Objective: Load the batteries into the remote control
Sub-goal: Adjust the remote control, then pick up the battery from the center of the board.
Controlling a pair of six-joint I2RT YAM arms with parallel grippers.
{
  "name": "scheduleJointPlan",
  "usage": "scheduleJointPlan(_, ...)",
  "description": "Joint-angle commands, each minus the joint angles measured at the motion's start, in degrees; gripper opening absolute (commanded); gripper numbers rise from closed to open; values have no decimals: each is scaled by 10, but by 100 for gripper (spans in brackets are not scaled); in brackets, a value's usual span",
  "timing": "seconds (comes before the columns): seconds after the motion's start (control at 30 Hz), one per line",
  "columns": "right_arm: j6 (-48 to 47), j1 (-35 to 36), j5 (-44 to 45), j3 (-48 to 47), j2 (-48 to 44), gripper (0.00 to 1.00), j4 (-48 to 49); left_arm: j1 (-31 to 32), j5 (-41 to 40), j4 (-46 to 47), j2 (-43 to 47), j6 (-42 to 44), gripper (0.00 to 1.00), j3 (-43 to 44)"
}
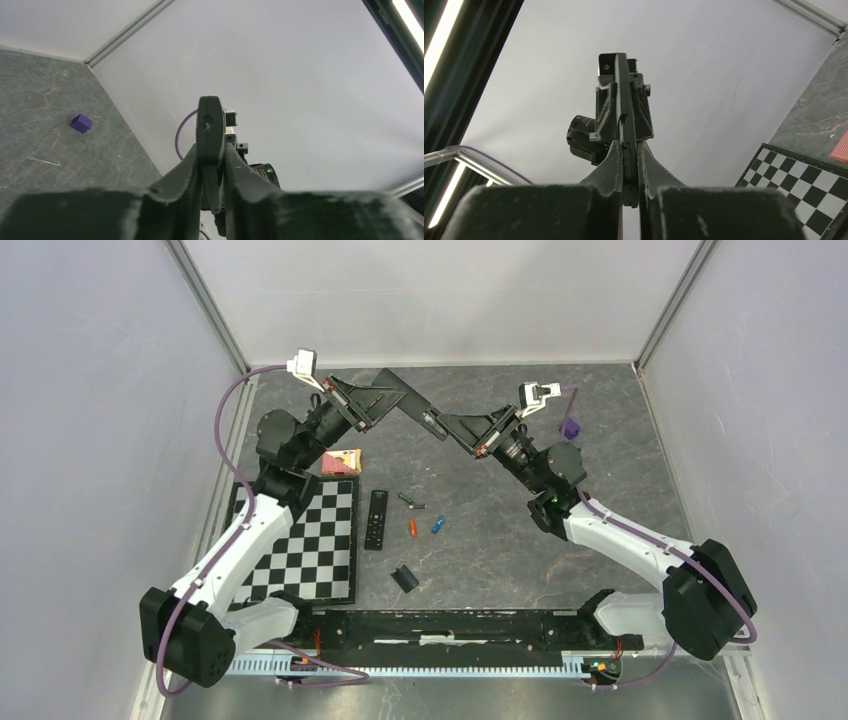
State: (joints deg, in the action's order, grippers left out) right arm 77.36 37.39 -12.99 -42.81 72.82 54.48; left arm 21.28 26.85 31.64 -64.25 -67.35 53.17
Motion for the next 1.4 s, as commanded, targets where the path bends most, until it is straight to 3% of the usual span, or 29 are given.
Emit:
scheduleJointPlan(0.0,-7,3,-10,-4,-1,1,-13,1,-17,8,-2,12,10,8)
scheduleJointPlan(0.03,-16,3,-18,-6,-2,10,-24,1,-12,3,-3,24,2,11)
scheduleJointPlan(0.07,-37,2,-23,-5,-5,30,-36,0,-6,-2,-3,39,2,12)
scheduleJointPlan(0.1,-61,1,-26,-6,-10,58,-55,-1,4,-14,-3,65,2,15)
scheduleJointPlan(0.13,-97,-2,-31,-12,-17,72,-91,-2,22,-28,-4,99,2,21)
scheduleJointPlan(0.23,-221,-18,-36,-44,-39,88,-210,-6,80,-112,-8,210,2,46)
scheduleJointPlan(0.37,-353,-24,-25,-64,-60,87,-347,-11,73,-257,3,356,2,60)
scheduleJointPlan(0.47,-427,-20,1,-68,-57,75,-437,-18,-8,-329,20,407,2,61)
scheduleJointPlan(0.57,-470,5,71,-67,-44,70,-527,-18,-118,-385,36,434,2,58)
scheduleJointPlan(0.9,-495,153,187,-145,120,53,-643,-18,-296,-465,115,464,2,31)
scheduleJointPlan(1.13,-466,245,292,-275,265,50,-749,-18,-361,-501,161,459,2,10)
scheduleJointPlan(1.37,-429,269,370,-343,339,42,-807,-18,-377,-517,186,457,2,3)
